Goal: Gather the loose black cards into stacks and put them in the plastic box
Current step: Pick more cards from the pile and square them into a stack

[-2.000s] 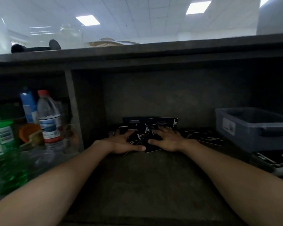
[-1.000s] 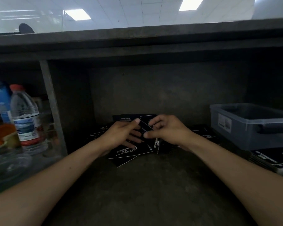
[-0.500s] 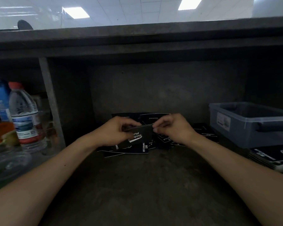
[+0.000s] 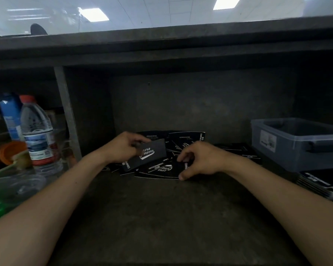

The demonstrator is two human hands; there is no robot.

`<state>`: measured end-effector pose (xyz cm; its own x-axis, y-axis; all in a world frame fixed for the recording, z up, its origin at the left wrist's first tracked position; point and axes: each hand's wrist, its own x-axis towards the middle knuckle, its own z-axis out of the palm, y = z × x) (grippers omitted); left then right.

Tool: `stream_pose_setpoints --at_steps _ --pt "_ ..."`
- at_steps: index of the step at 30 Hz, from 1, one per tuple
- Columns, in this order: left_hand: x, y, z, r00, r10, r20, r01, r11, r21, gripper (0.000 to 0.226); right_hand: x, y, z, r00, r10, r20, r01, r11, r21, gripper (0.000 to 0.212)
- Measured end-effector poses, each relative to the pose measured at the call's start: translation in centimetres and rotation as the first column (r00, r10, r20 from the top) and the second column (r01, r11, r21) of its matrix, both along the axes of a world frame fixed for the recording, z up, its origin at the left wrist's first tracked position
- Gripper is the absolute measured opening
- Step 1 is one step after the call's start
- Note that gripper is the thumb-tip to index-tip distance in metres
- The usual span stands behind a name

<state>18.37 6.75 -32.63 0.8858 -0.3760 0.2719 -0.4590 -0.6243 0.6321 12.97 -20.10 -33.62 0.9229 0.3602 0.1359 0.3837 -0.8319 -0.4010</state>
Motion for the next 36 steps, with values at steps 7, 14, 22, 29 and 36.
stream_pose_setpoints --at_steps 7,14,22,29,36 --pt "-1.6 -2.2 -0.6 0.989 -0.108 0.102 0.110 0.994 -0.016 0.041 0.3 -0.3 -0.2 0.984 -0.066 -0.164 0.108 0.959 0.261 0.036" --pt "-2.2 -2.4 -0.4 0.975 -0.154 0.159 0.158 0.987 -0.014 0.038 -0.3 1.7 -0.6 0.993 -0.081 -0.090 0.102 0.961 0.255 0.068" --pt "-2.3 -2.1 0.2 0.972 -0.075 0.224 0.082 0.996 -0.022 0.034 -0.2 -1.2 1.3 0.930 -0.244 -0.274 0.290 0.947 0.141 0.052" --pt "-1.6 -2.3 -0.5 0.985 -0.020 0.170 0.034 0.996 -0.083 0.033 1.2 -2.8 0.9 0.863 -0.266 -0.429 0.491 0.638 0.593 0.007" --pt "-2.0 -3.1 -0.5 0.998 -0.045 0.033 0.050 0.979 -0.196 0.040 1.5 -1.7 0.1 0.943 -0.069 -0.325 0.324 0.403 0.856 0.078"
